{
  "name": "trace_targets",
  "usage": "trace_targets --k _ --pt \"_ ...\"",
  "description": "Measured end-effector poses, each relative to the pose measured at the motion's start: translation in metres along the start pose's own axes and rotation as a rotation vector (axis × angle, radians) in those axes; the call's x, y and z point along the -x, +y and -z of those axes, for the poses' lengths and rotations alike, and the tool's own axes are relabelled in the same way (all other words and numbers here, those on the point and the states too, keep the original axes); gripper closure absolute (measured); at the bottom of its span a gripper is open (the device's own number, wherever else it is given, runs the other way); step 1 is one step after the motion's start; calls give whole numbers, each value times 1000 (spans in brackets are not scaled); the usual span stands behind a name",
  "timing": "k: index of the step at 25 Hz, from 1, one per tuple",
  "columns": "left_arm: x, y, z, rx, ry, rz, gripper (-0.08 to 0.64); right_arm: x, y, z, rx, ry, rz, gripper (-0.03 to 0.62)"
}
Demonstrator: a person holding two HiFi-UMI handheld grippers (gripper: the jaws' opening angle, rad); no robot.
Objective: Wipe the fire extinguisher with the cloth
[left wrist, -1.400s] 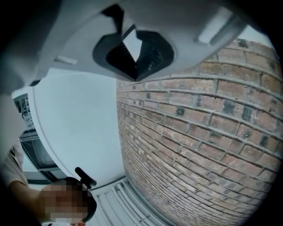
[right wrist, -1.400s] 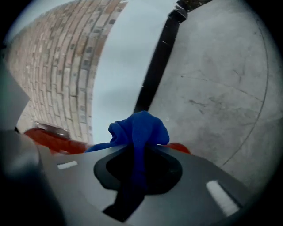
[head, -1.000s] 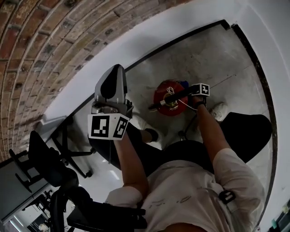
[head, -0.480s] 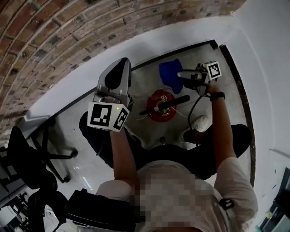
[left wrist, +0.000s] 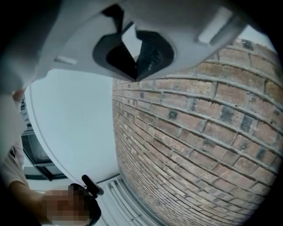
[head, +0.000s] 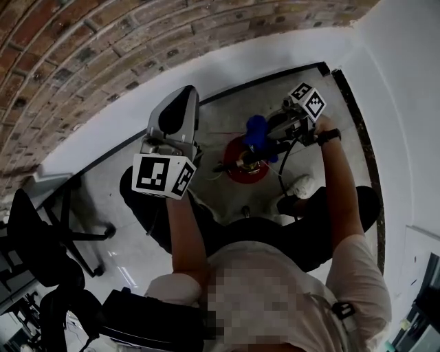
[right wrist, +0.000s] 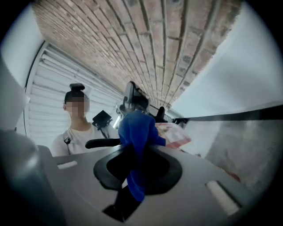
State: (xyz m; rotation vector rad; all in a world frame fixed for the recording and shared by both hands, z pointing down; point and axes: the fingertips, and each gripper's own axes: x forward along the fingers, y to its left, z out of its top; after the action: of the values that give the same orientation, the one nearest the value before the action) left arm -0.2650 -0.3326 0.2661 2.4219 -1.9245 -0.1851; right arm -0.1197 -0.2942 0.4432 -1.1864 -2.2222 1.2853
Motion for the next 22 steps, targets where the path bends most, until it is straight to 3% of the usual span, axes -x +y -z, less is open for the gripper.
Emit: trace_targets --k 4,7,10,13,15,18,20,22 --pt "2 4 8 0 19 -6 560 23 -48 19 -97 -168 80 534" --pt "-2 5 21 6 47 -11 560 29 -124 70 -346 -222 226 534" --pt "-5 4 36 8 83 -13 560 44 -213 126 -629 -411 420 534" --pt "-5 3 49 -4 124 -18 560 61 -280 167 -733 -598 581 534" --pt "-2 7 53 -10 142 -32 560 76 -313 195 -737 -599 767 534" --pt "3 15 52 -23 152 -56 560 86 -342 225 -729 -496 1012 534" --pt "7 19 48 -34 148 -62 560 87 -348 231 -712 -390 1084 534" --pt "10 21 40 -46 134 -63 560 84 -342 221 -692 -272 1067 534"
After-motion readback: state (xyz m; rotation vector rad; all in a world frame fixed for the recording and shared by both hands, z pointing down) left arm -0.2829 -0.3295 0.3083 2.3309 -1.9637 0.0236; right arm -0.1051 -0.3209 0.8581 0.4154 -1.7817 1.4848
